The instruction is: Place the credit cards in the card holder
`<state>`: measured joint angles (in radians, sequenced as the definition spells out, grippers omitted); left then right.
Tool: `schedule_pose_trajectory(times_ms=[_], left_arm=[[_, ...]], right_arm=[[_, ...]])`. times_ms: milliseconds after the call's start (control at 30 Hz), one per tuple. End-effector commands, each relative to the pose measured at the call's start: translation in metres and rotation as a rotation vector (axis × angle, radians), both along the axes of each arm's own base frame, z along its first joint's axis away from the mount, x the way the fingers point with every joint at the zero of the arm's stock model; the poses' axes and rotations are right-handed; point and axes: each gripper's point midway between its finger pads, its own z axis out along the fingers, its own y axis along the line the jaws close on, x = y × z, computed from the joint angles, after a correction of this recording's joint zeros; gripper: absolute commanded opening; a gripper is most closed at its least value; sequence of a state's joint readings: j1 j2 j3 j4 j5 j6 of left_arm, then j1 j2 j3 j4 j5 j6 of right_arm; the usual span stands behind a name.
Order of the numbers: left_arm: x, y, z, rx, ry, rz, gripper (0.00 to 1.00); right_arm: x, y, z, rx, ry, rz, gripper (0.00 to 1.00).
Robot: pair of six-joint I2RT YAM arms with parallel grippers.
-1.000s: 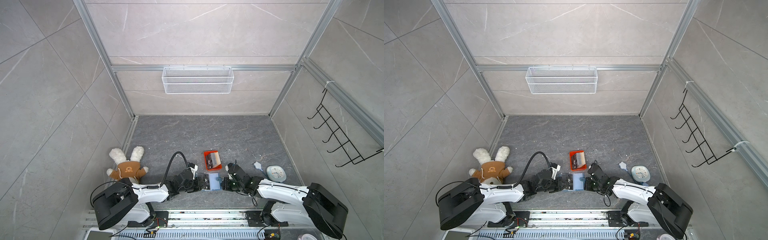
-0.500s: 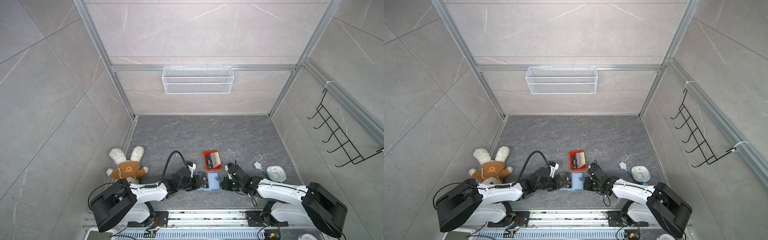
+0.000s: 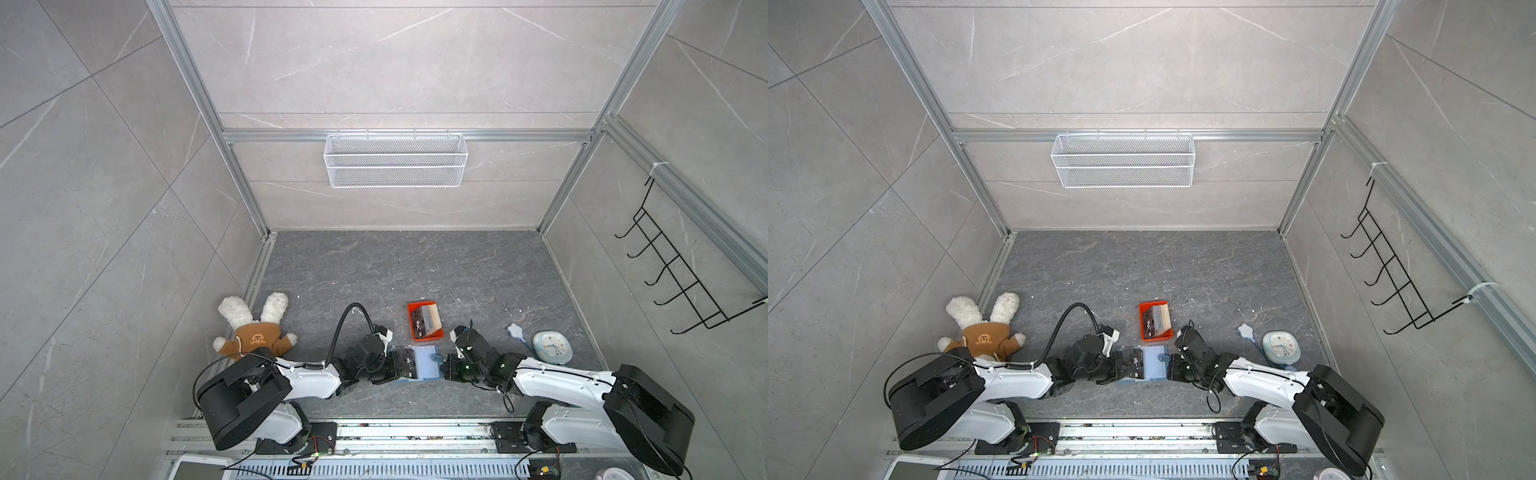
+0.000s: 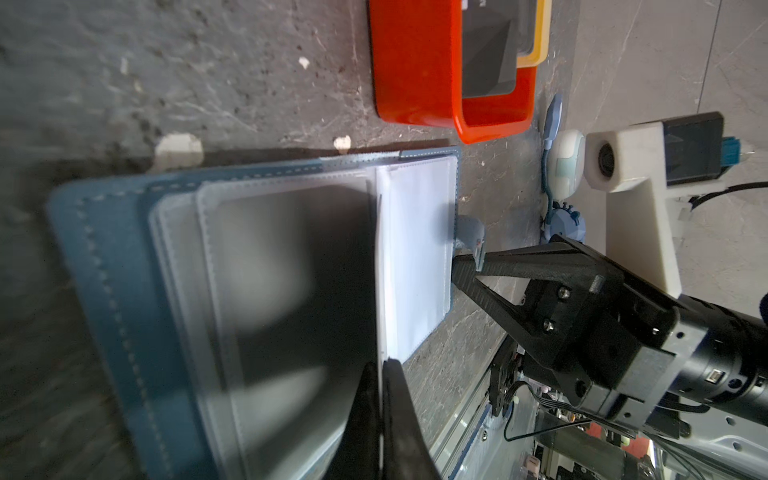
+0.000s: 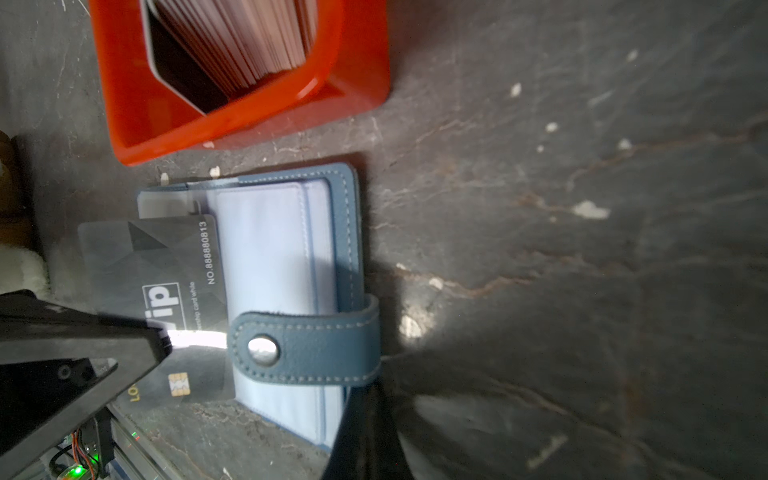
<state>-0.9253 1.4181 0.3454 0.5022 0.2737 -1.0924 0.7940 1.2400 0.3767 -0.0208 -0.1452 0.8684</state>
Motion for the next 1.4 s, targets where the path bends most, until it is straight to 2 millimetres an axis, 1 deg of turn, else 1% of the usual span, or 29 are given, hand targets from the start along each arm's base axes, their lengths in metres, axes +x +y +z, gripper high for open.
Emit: schedule_pose_trajectory(times_ms=[0,200,533,800,1033,1167,1367], left_arm=[[0.005,-0.004,0.004,-0.022,-0.017,-0.003,0.0],[0.004,-0.003,0.001,-0.028,0.001,-0.011,0.0],[0.001,-0.009,-0.004,-0.079,0.041,-0.029,0.0],[-0.003,-0.01,-0.012,-0.076,0.069,-0.049,0.0],[-0.003,-0.011,-0.018,-0.073,0.099,-0.036,0.0],[-0.002,-0.014,-0.02,-0.069,0.119,-0.035,0.04],[-0.002,-0.013,-0.025,-0.033,0.137,-0.031,0.1]], right_arm=[[-0.013,-0.012,-0.018,-0.06,0.05,-0.001,0.02],[-0.013,-0.013,-0.018,-0.062,0.05,-0.002,0.02],[-0.013,-0.013,-0.018,-0.063,0.052,-0.001,0.02],[-0.014,-0.013,-0.019,-0.066,0.057,-0.004,0.02],[-0.014,-0.014,-0.02,-0.069,0.06,-0.005,0.02],[-0.015,-0.015,-0.02,-0.073,0.06,-0.004,0.02],[-0.015,-0.02,-0.021,-0.097,0.058,-0.008,0.02]])
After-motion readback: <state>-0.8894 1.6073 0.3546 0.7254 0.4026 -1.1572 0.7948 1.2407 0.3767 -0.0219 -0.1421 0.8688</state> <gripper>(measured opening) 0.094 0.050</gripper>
